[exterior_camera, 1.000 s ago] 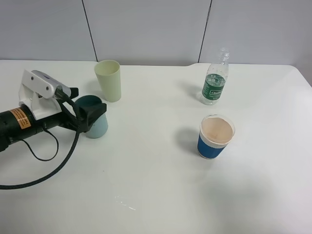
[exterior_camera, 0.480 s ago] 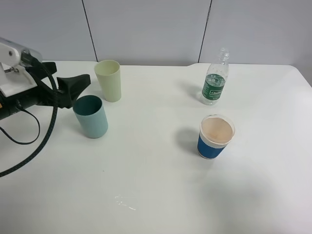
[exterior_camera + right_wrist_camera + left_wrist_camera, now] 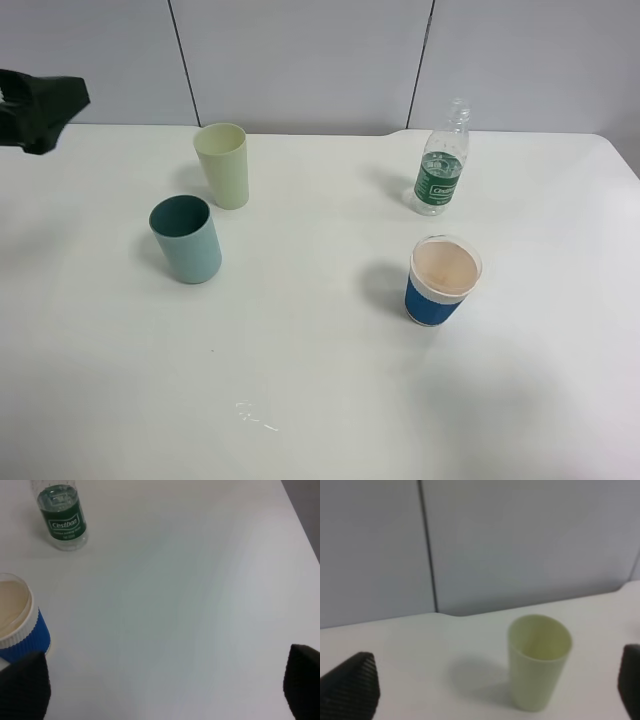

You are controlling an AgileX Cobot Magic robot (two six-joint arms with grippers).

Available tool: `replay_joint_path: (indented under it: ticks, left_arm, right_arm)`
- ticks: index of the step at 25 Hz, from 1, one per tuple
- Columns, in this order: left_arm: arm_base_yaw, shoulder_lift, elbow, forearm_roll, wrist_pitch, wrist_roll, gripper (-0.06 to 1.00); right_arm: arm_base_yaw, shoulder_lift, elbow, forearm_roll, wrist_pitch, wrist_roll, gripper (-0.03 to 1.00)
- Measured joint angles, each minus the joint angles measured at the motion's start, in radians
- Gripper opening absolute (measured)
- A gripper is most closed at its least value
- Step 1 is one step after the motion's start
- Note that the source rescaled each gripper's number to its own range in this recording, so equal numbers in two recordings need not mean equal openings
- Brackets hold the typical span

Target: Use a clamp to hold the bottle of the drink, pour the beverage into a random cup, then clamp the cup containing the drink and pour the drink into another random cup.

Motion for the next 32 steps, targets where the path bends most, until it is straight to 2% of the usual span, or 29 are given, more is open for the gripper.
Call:
replay_joint_path:
  ticks: [7,12,13,17,23,32]
  left_arm:
    - [0.000,-0.161,-0.123,-0.019,0.335,0.035,0.88]
    - [-0.038,-0.239,-0.212,-0.133,0.569,0.241,0.88]
    - [-0.038,-0.239,-0.212,-0.133,0.569,0.241,0.88]
    - [-0.072,-0.272,-0.270,-0.240,0.742,0.401,0.88]
    - [-0.078,-0.360,-0.315,-0.387,0.976,0.571,0.88]
    - [-0.078,-0.539,-0.315,-0.415,1.149,0.577,0.88]
  right_arm:
    - [0.000,0.000,0.000,0.000,0.000,0.000,0.85]
    - [0.000,0.000,0.000,0.000,0.000,0.000,0.85]
    - [0.000,0.000,0.000,0.000,0.000,0.000,0.85]
    - [0.000,0.000,0.000,0.000,0.000,0.000,0.85]
    - [0.000,0.000,0.000,0.000,0.000,0.000,0.85]
    - [0.000,0.000,0.000,0.000,0.000,0.000,0.85]
